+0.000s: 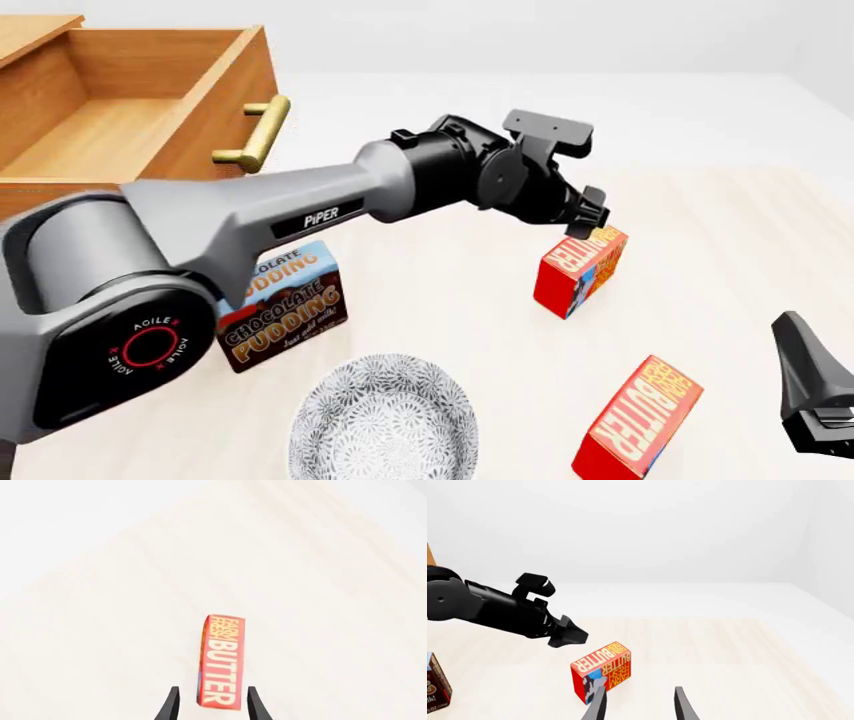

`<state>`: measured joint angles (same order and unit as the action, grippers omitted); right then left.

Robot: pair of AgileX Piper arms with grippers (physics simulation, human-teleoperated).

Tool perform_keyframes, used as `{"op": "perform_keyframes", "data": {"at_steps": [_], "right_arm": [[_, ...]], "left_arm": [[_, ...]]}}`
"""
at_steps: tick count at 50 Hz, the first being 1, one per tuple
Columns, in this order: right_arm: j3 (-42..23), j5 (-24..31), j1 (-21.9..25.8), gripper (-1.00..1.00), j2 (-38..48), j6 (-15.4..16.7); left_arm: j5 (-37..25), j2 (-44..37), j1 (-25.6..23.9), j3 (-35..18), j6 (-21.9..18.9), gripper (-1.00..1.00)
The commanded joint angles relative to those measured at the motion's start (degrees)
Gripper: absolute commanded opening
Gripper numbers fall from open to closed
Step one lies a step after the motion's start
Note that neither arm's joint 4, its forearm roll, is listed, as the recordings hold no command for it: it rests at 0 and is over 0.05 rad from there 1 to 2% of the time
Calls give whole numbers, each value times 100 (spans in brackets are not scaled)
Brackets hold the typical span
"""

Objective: Put the butter at the front in the top drawer of the cabinet and close it.

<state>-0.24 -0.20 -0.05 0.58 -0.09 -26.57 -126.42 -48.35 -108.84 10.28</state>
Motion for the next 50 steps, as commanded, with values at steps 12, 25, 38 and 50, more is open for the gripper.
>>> {"op": "perform_keyframes", "data": {"at_steps": [12, 25, 38, 50], "right_arm": [[2, 4, 0, 100, -9, 1], [2, 4, 2, 100, -9, 1], [2, 4, 0, 100, -9, 2], [2, 4, 2, 100, -9, 4]], "left_arm": [[173, -229, -39, -46, 134, 100], [193, -460, -92, -178, 172, 100], [231, -630, -89, -239, 208, 100], [290, -777, -148, -265, 287, 100]]}}
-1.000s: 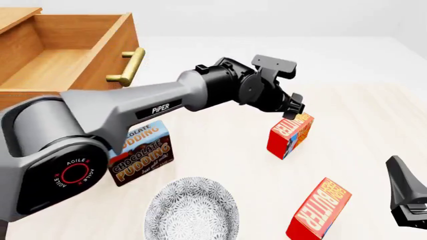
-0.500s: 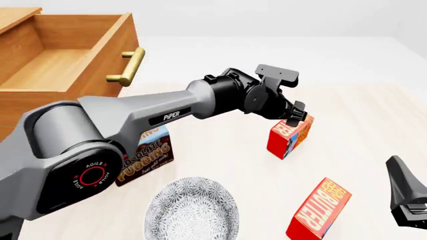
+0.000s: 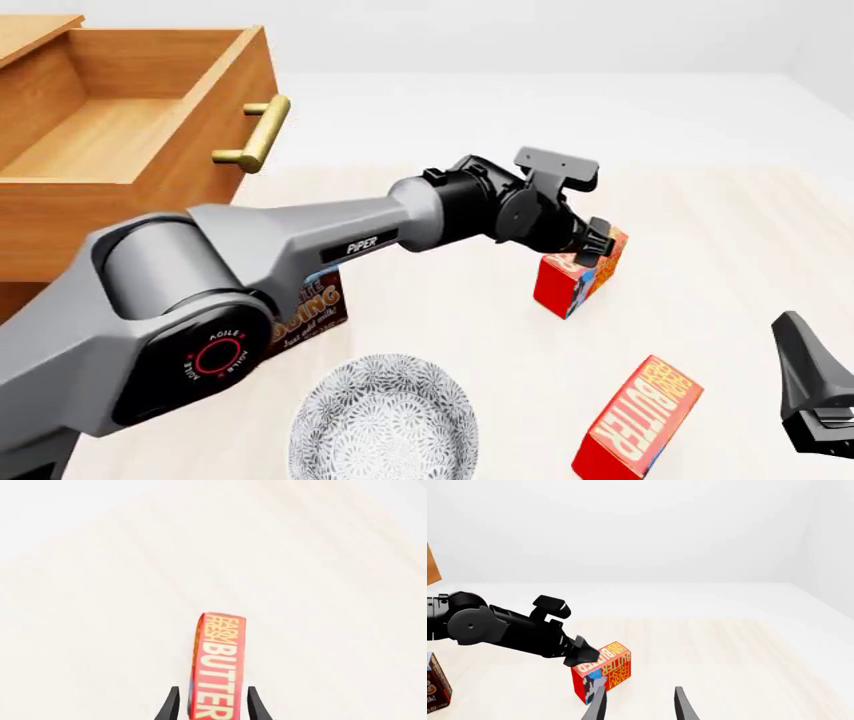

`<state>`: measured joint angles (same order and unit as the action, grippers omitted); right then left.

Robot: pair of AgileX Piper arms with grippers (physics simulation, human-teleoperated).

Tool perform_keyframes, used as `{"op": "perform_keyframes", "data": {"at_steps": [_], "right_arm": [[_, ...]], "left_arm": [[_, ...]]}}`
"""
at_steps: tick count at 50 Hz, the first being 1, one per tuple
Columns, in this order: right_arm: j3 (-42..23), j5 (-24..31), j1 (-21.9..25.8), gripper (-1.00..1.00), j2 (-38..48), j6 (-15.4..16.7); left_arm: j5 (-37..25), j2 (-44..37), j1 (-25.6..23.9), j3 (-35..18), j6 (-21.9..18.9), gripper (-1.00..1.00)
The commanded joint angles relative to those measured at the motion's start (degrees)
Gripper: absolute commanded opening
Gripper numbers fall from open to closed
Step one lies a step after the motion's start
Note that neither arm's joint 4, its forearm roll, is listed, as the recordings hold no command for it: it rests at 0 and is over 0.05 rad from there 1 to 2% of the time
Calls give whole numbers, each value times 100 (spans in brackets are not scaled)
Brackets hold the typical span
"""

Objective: Put the butter at the front in the top drawer of the cabinet and close it.

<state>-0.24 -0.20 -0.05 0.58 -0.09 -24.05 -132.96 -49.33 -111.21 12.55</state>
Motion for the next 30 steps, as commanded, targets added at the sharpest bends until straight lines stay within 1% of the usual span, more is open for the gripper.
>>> {"op": "perform_keyframes", "data": {"at_steps": [1, 8, 27, 30], "right_arm": [[2, 4, 0, 100, -9, 1], [2, 4, 1, 100, -8, 1], [2, 4, 1, 100, -9, 0], [2, 4, 1, 100, -8, 1]], "left_arm": [[16, -160, -38, -73, 51, 100], [68, -240, -73, -89, 100, 100], [39, -657, -74, -351, 169, 100], [90, -653, -118, -300, 211, 100]]}}
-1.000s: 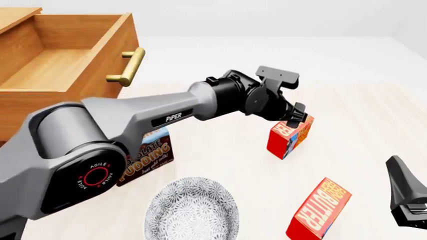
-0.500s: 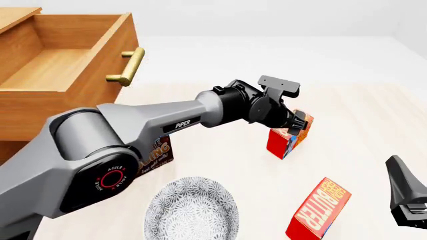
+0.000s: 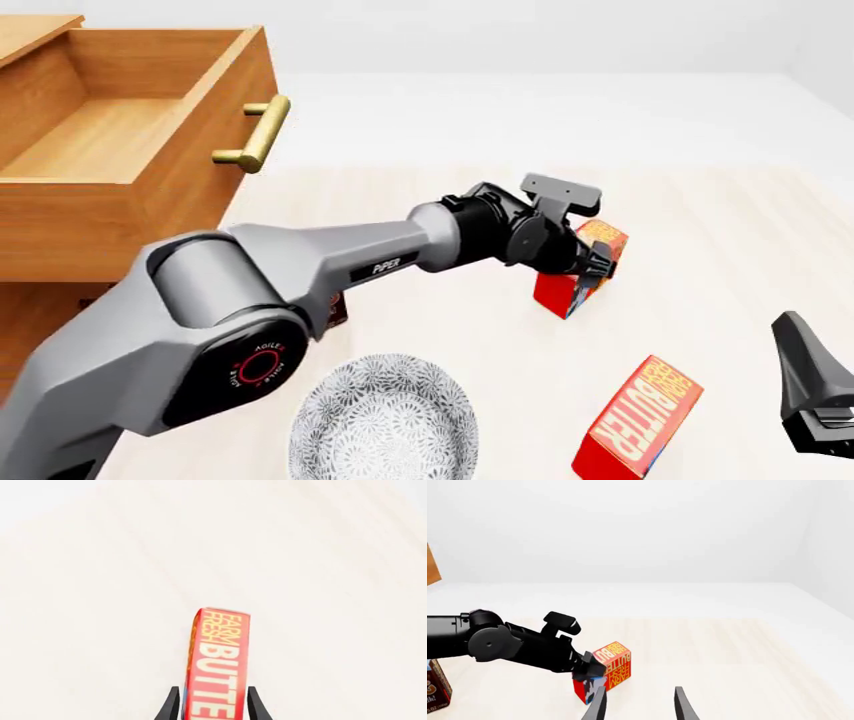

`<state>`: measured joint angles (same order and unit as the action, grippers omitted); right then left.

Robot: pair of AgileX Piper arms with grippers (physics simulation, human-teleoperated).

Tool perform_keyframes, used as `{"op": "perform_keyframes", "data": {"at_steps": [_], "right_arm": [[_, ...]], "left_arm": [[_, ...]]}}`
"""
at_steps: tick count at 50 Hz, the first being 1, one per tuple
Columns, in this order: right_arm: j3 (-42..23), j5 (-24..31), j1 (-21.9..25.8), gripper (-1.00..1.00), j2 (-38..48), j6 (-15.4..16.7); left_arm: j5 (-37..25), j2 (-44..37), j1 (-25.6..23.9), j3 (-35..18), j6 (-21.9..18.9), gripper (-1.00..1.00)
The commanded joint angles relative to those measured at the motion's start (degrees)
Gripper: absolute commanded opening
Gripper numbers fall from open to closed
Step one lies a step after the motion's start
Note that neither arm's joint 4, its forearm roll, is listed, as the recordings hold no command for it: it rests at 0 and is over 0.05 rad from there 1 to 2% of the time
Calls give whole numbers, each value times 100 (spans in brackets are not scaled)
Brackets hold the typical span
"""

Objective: Put the butter at the front in the top drawer of the cabinet and close it.

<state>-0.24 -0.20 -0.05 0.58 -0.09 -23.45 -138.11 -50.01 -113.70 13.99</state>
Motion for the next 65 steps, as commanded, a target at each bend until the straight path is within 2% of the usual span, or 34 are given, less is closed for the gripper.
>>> {"op": "perform_keyframes", "data": {"at_steps": [1, 26, 27, 38, 49, 59, 65], "right_arm": [[2, 4, 0, 100, -9, 1], [2, 4, 1, 100, -9, 2], [2, 4, 1, 100, -8, 3], [2, 4, 1, 100, -9, 1], [2, 4, 2, 100, -9, 3], [2, 4, 2, 100, -9, 3], [2, 4, 2, 100, -9, 1]], "left_arm": [[14, -193, -48, -99, 65, 100], [-36, -596, -37, -422, 145, 100], [-100, -623, -11, -487, 114, -100], [-117, -152, -2, -167, 4, -100], [-123, 717, -26, 422, -111, -100], [-116, 1374, -110, 904, -46, -100], [1, 2012, -189, 1430, 93, -100]]}}
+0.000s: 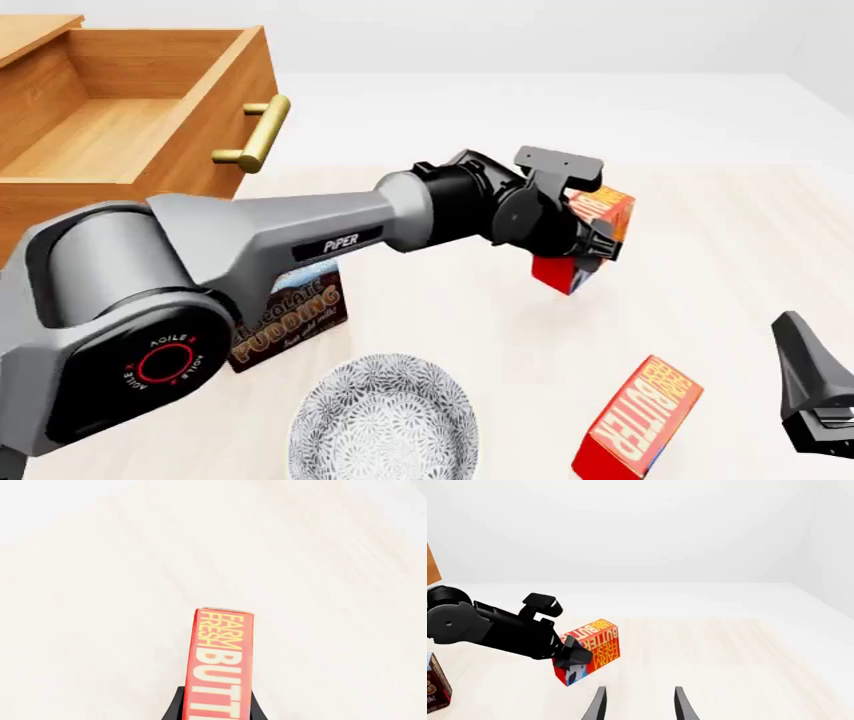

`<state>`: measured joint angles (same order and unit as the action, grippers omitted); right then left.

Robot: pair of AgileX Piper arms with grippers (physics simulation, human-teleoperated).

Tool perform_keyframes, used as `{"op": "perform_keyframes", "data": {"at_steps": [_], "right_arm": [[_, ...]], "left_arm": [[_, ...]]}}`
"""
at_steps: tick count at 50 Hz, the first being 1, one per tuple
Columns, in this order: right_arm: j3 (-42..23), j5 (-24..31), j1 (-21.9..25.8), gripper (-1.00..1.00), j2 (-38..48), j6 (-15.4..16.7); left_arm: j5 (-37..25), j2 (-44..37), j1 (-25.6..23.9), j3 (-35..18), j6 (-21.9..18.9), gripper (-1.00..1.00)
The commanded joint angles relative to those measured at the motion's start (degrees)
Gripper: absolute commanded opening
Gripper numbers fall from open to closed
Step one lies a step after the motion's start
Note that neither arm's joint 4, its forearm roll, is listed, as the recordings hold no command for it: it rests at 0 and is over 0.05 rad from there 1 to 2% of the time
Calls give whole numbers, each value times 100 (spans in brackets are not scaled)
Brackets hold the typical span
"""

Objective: Put the butter at the front in the top drawer of the cabinet and close it.

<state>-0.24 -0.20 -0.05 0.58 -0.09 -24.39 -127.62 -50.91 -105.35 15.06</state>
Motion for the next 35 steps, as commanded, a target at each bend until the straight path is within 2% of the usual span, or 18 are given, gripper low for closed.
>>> {"op": "perform_keyframes", "data": {"at_steps": [1, 14, 35], "right_arm": [[2, 4, 2, 100, -8, 1], [2, 4, 2, 100, -8, 2], [2, 4, 1, 100, -8, 1]], "left_arm": [[89, 1016, -99, 637, -11, -100], [-18, 1939, -62, 1272, 33, -100], [-925, 2858, 350, 1180, -435, -100]]}}
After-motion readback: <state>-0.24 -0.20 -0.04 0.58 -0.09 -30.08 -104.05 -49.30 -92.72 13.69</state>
